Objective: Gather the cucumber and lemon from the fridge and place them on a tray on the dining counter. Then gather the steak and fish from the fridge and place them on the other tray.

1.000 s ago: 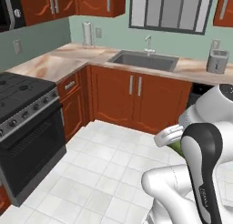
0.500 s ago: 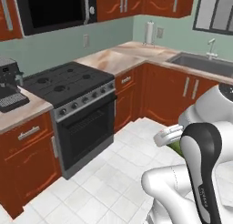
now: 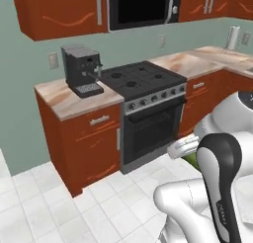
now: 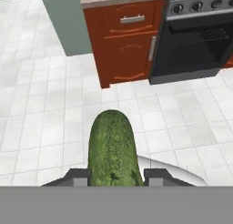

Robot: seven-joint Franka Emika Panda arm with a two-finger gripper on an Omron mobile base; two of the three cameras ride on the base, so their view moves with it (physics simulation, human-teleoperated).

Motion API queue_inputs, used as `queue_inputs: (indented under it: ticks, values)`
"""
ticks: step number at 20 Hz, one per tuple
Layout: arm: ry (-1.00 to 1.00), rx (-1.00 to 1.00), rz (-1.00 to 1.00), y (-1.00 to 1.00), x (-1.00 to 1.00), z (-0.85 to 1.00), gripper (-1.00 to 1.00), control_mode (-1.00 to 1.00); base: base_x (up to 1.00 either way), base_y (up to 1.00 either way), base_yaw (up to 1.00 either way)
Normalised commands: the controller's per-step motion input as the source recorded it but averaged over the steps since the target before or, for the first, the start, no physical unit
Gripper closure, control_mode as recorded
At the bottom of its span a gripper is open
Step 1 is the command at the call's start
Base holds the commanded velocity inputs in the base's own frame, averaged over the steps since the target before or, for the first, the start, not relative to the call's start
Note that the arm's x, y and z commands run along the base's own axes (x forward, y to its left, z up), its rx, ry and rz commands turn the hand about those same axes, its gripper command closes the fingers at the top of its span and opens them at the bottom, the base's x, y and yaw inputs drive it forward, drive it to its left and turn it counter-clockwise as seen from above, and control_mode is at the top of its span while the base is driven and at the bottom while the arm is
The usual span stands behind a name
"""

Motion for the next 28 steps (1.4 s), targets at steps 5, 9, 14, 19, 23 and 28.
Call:
queue_inputs:
  ticks: [5,9,14,19,23,28]
  values:
    - [0.00,0.00,0.00,0.00,0.00,0.00,1.00,1.00,-0.13,0.72,0.47]
    - [0.00,0.00,0.00,0.00,0.00,0.00,1.00,1.00,-0.11,0.71,0.47]
    - [0.00,0.00,0.00,0.00,0.00,0.00,1.00,1.00,0.00,0.71,0.47]
    - [0.00,0.00,0.00,0.00,0.00,0.00,1.00,1.00,0.01,0.66,0.44]
    - [0.00,0.00,0.00,0.00,0.00,0.00,1.00,1.00,0.15,0.64,0.42]
    - [0.00,0.00,0.00,0.00,0.00,0.00,1.00,1.00,0.40,-0.07,0.39]
